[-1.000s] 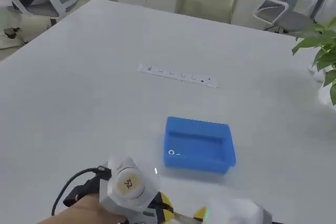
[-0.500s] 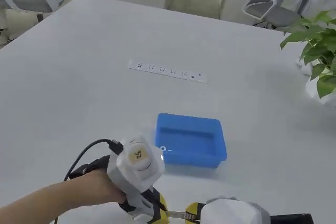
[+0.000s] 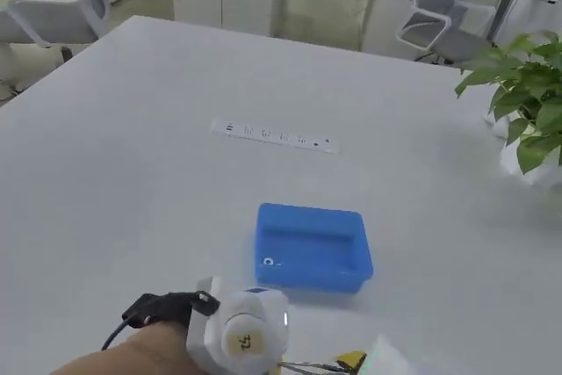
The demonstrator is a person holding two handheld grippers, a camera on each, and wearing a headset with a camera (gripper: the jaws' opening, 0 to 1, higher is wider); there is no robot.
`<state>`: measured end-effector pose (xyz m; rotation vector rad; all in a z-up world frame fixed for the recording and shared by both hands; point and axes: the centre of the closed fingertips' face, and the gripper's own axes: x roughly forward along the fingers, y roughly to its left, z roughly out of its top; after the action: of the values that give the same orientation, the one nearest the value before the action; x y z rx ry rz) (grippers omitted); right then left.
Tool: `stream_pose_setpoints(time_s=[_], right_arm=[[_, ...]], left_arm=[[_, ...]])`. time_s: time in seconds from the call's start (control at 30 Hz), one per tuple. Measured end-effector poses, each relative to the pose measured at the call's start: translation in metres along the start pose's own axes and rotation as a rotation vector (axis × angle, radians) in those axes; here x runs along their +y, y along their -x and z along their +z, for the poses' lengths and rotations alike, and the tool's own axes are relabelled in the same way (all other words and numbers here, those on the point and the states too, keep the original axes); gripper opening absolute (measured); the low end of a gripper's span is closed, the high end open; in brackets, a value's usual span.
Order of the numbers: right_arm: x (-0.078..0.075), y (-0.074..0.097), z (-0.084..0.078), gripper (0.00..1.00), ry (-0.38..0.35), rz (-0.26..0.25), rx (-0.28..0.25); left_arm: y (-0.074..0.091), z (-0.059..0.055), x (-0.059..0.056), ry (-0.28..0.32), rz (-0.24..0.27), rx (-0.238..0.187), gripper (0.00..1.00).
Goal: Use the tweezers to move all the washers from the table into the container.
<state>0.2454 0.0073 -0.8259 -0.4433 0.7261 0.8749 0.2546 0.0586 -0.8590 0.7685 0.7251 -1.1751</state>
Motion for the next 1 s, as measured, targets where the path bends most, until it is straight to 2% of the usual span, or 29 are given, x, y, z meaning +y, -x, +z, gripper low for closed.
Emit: stream_pose_setpoints(time_s=[0.03,0.07,0.1,0.13,0.2,0.23,0.3,0.33,0.37,0.4,0.47,0.5,0.53,0.6,0.67,0.7,0.73,0.8,0.83,0.93,0.97,1.0], right_arm=[[-0.007,0.007,0.006,0.32,-0.105,-0.021,-0.047],[-0.012,0.011,0.009,0.34,-0.171,-0.031,-0.075],[-0.017,0.018,0.011,0.38,-0.260,-0.043,-0.102],[-0.021,0.023,0.012,0.40,-0.305,-0.046,-0.120],[-0.030,0.034,0.016,0.40,-0.371,-0.062,-0.179],[-0.033,0.039,0.016,0.41,-0.387,-0.065,-0.192],[-0.041,0.050,0.016,0.44,-0.391,-0.085,-0.206],[-0.045,0.057,0.017,0.45,-0.389,-0.101,-0.217],[-0.048,0.062,0.017,0.45,-0.395,-0.113,-0.228],[-0.052,0.068,0.019,0.47,-0.413,-0.123,-0.250],[-0.056,0.076,0.021,0.51,-0.446,-0.132,-0.276],[-0.058,0.080,0.021,0.53,-0.456,-0.137,-0.288],[-0.061,0.084,0.023,0.54,-0.466,-0.142,-0.303],[-0.062,0.089,0.024,0.55,-0.457,-0.142,-0.310],[-0.063,0.091,0.024,0.55,-0.417,-0.163,-0.305],[-0.064,0.091,0.024,0.56,-0.396,-0.171,-0.301],[-0.063,0.090,0.022,0.58,-0.392,-0.167,-0.293],[-0.063,0.089,0.018,0.61,-0.383,-0.173,-0.281],[-0.064,0.089,0.016,0.63,-0.378,-0.177,-0.277],[-0.067,0.088,0.008,0.65,-0.372,-0.195,-0.262],[-0.070,0.091,0.005,0.64,-0.358,-0.220,-0.264],[-0.072,0.092,0.004,0.63,-0.352,-0.237,-0.270]], left_arm=[[-0.002,0.000,-0.006,-0.014,-0.032,0.000,0.00],[-0.002,-0.002,-0.007,-0.007,-0.033,0.007,0.00],[-0.001,0.002,-0.004,-0.003,-0.018,-0.008,0.00],[0.001,0.002,-0.003,0.023,-0.011,-0.004,0.00],[0.002,0.002,0.001,0.041,0.000,0.000,0.06],[0.003,-0.001,0.002,0.050,0.000,0.009,0.09],[0.005,-0.003,0.004,0.118,0.027,0.011,0.14],[0.009,-0.005,0.005,0.173,0.032,0.001,0.14],[0.010,-0.005,0.005,0.192,0.036,-0.003,0.15],[0.014,-0.004,0.007,0.240,0.054,-0.033,0.18],[0.024,-0.004,0.009,0.339,0.085,-0.049,0.23],[0.029,-0.003,0.012,0.376,0.107,-0.065,0.30],[0.038,0.000,0.016,0.434,0.138,-0.101,0.35],[0.051,0.003,0.020,0.512,0.176,-0.146,0.41],[0.066,0.002,0.026,0.555,0.244,-0.186,0.44],[0.071,0.000,0.024,0.566,0.249,-0.182,0.46],[0.080,-0.002,0.027,0.586,0.298,-0.195,0.48],[0.090,-0.003,0.027,0.615,0.334,-0.213,0.51],[0.098,-0.005,0.028,0.645,0.367,-0.229,0.53],[0.116,-0.008,0.029,0.705,0.447,-0.267,0.65],[0.123,-0.009,0.030,0.720,0.490,-0.285,0.69],[0.124,-0.010,0.030,0.724,0.498,-0.289,0.71]])
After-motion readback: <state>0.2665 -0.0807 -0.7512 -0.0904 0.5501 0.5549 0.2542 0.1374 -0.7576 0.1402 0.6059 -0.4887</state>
